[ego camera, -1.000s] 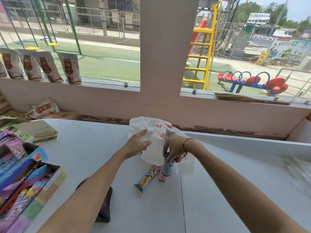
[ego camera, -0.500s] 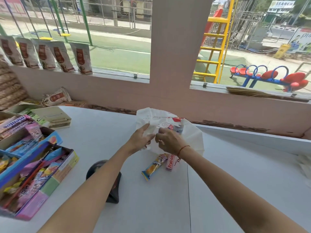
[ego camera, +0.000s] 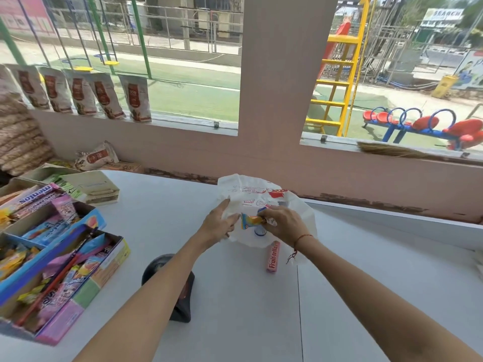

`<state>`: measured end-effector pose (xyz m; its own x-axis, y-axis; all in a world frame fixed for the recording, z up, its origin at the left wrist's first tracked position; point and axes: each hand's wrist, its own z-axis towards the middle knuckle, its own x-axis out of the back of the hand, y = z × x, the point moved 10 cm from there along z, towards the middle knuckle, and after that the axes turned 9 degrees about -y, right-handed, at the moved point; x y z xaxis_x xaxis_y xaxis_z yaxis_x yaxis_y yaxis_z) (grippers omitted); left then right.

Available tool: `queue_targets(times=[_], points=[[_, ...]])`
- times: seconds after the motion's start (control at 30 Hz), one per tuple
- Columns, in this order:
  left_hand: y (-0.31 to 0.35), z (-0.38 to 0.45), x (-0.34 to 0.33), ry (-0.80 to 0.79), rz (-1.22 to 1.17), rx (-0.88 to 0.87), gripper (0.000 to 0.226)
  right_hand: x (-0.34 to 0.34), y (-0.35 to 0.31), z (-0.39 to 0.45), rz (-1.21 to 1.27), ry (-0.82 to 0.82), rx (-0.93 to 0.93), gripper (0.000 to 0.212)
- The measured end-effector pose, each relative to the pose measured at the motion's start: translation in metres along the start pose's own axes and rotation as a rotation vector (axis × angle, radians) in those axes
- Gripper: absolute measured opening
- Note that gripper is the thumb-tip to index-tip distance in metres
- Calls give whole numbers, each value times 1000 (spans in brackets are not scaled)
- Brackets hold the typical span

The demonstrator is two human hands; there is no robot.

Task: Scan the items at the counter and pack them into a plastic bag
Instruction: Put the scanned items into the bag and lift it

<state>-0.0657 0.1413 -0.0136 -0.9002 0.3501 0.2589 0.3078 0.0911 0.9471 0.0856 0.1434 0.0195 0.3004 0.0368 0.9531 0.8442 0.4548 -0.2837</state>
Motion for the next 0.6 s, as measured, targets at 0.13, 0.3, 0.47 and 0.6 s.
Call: queue_targets(times=[0.13, 0.3, 0.47, 0.6], points=[[6, -3, 1, -10, -68, -29, 46, -11, 27, 20, -258, 6, -215, 16], [12, -2, -6, -29, -62, -47, 45, -19, -5, 19, -334, 105, 4, 32], [11, 3, -11, -5, -65, -14, 54, -87, -20, -27, -450, -423, 362, 29], [10, 2, -10, 13, -13, -15, 53, -92, -15, -29, -540, -454, 352, 63]])
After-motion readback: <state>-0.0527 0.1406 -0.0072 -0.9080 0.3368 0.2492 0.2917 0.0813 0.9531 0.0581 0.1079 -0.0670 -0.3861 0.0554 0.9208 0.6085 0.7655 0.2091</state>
